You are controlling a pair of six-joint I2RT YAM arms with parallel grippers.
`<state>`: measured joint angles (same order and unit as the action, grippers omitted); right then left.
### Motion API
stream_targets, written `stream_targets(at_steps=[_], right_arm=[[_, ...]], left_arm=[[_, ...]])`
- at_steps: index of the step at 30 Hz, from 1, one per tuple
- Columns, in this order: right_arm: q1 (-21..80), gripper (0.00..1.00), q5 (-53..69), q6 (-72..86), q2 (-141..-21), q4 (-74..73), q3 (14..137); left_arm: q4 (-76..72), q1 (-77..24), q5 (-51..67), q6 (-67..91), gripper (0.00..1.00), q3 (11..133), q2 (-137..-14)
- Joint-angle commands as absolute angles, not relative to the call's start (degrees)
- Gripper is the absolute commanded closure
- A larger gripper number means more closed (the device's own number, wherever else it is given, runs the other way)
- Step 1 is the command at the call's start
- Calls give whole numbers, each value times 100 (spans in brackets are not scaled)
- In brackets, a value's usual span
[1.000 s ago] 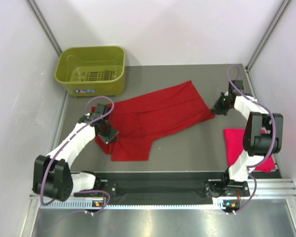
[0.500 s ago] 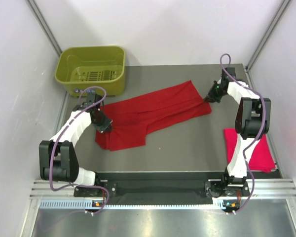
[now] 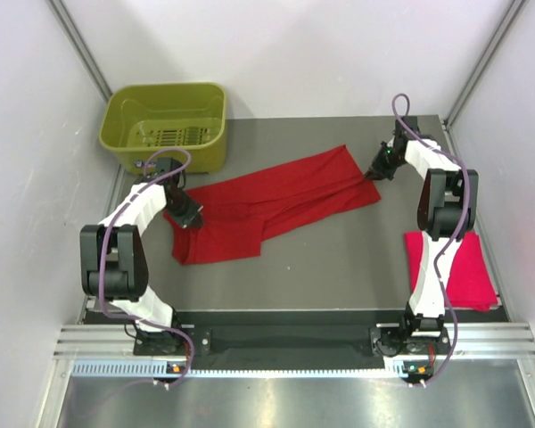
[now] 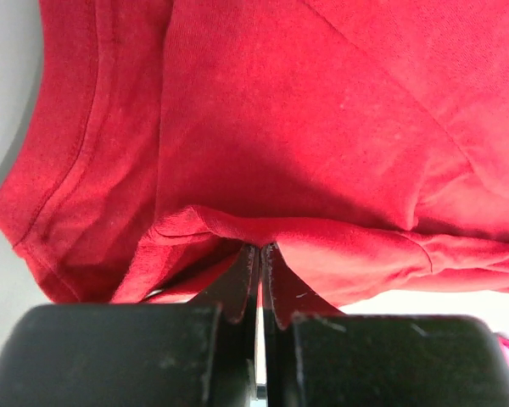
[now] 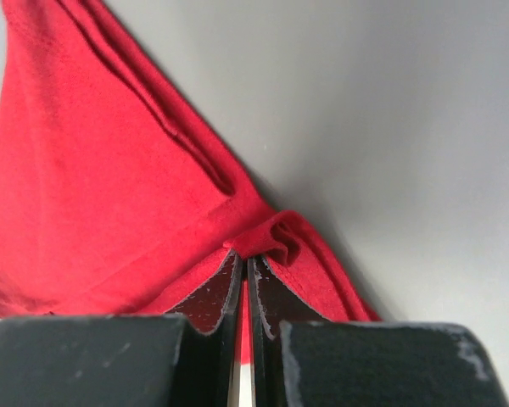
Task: Fold and stack the t-shirts
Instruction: Fold the tshirt
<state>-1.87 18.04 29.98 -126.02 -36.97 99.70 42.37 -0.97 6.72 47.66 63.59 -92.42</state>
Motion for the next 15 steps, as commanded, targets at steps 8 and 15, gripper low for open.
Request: stream_targets(at_steps=[8,15], right_arm=[[-158,100,1819,2830,-12814,-3849,10538],[-123,98,2003,2804,-13016,-3876,10801]], left_arm=[[4298,263,369,4632,100,6680,-9114],[4272,325,440,4667,100,6653,-9255]])
